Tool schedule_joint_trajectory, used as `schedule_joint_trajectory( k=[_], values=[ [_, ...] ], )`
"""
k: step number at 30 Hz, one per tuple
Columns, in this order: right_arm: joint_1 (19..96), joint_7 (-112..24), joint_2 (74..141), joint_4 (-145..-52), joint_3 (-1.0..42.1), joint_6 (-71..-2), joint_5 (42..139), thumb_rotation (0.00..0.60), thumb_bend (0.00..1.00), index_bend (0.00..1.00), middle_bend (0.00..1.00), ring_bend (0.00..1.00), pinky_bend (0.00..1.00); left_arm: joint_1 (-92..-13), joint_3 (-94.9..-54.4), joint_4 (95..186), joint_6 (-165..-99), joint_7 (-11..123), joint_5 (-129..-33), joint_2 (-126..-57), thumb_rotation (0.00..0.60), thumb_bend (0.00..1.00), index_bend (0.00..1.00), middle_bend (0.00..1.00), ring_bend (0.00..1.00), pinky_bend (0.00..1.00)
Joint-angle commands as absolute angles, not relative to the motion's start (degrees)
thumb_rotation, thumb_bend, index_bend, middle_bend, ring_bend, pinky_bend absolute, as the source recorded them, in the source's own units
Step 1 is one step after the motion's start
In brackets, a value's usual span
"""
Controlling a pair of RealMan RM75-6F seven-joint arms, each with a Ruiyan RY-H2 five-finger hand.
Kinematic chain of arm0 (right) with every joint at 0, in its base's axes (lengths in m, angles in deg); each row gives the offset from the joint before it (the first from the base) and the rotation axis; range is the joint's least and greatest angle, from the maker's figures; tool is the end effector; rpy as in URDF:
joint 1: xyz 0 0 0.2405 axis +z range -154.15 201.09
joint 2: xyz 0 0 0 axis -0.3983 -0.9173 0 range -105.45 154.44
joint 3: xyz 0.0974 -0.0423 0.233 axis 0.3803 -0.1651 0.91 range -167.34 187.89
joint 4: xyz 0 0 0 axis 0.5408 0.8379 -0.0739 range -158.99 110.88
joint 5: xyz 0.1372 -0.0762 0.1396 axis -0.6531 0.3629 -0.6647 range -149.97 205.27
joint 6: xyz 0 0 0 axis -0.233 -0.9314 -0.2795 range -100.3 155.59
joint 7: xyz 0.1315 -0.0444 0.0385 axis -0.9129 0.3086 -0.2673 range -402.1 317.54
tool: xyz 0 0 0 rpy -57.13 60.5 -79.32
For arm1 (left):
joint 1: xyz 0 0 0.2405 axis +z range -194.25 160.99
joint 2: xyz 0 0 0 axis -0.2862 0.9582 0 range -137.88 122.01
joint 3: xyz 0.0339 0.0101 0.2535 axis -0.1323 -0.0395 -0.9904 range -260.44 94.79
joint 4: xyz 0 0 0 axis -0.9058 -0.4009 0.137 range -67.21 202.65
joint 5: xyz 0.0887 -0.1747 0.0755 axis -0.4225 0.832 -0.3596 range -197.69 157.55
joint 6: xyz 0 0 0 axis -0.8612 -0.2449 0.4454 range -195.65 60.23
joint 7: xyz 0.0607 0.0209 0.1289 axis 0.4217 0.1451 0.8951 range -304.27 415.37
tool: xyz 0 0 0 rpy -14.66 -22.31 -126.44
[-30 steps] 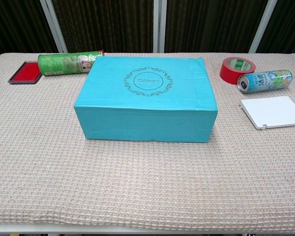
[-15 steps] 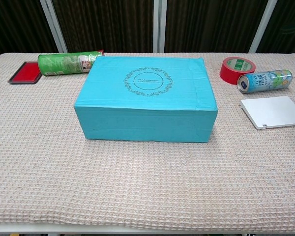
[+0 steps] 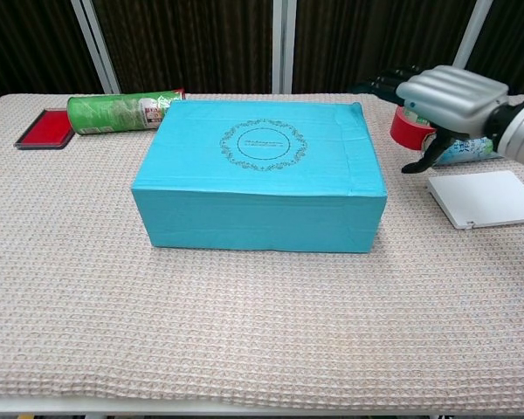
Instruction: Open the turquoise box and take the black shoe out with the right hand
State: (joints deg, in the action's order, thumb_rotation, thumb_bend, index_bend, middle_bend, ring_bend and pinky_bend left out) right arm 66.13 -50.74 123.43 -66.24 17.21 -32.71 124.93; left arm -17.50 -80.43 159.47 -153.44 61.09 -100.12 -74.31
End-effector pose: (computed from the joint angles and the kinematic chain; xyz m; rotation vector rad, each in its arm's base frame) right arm -0.2087 -0.3929 -0.0119 1.9910 -0.5018 0.9530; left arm -0.3350 0.1556 0.1531 -1.2812 -0.9363 -0.7485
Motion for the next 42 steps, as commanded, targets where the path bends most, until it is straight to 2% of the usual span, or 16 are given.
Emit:
schedule_joint_trajectory(
  k=[1,10,13,14,20,23,27,32,38,42],
  values=[
    [69.39,-55.16,130.39,-56.99,15.55,-35.03,126.58,0.6,0.0,0.0,0.05,0.0,0.0,-17.66,-80.43,159.54,-153.04,60.88,-100.01,-74.25,0.6,0.13,0.19,0.14,0.03,0.16],
    [70.21,-59.77,139.16,-43.4,13.43,-42.75,127.27,0.6,0.0,0.02,0.06,0.0,0.0,-18.05,-80.29,159.05,-152.02,59.31,-99.86,-74.2,0.6,0.14,0.19,0.14,0.03,0.16],
    [70.47,-60.92,140.26,-40.01,11.51,-44.46,128.52,0.6,0.04,0.05,0.07,0.0,0.0,-18.12,-80.29,158.96,-151.91,58.94,-99.98,-74.12,0.6,0.14,0.19,0.14,0.03,0.16],
    [70.57,-61.1,140.43,-39.02,10.87,-45.04,128.98,0.6,0.08,0.08,0.09,0.0,0.0,-18.13,-80.28,158.92,-151.9,58.9,-99.99,-74.11,0.6,0.14,0.19,0.14,0.03,0.16],
    [70.76,-61.84,140.57,-35.11,7.97,-47.45,130.46,0.6,0.44,0.34,0.27,0.01,0.0,-18.16,-80.39,158.88,-151.55,58.67,-99.9,-74.08,0.6,0.14,0.19,0.14,0.03,0.16],
    [70.19,-64.95,140.41,-35.56,8.69,-48.11,128.93,0.6,0.59,0.41,0.33,0.05,0.0,-18.08,-80.37,158.82,-151.66,58.61,-99.84,-74.09,0.6,0.14,0.19,0.14,0.03,0.16],
    [69.25,-72.38,139.99,-38.19,11.51,-48.83,125.05,0.6,0.63,0.42,0.35,0.06,0.0,-18.09,-80.42,158.97,-151.57,58.8,-99.83,-73.97,0.6,0.14,0.19,0.14,0.03,0.16],
    [69.56,-83.2,138.46,-44.24,16.19,-45.3,119.19,0.6,0.63,0.42,0.35,0.06,0.0,-18.23,-80.33,159.35,-151.79,59.16,-100.2,-73.84,0.6,0.14,0.19,0.14,0.03,0.16],
    [70.25,-94.21,132.67,-58.95,22.0,-35.41,111.38,0.6,0.63,0.42,0.35,0.06,0.0,-18.08,-80.31,159.76,-152.58,59.23,-100.85,-73.41,0.6,0.14,0.19,0.14,0.03,0.16],
    [70.44,-97.58,126.98,-71.7,26.75,-25.9,104.01,0.6,0.6,0.42,0.35,0.06,0.0,-18.15,-80.35,159.92,-152.66,58.99,-101.25,-73.05,0.6,0.14,0.19,0.14,0.03,0.16]
  ],
)
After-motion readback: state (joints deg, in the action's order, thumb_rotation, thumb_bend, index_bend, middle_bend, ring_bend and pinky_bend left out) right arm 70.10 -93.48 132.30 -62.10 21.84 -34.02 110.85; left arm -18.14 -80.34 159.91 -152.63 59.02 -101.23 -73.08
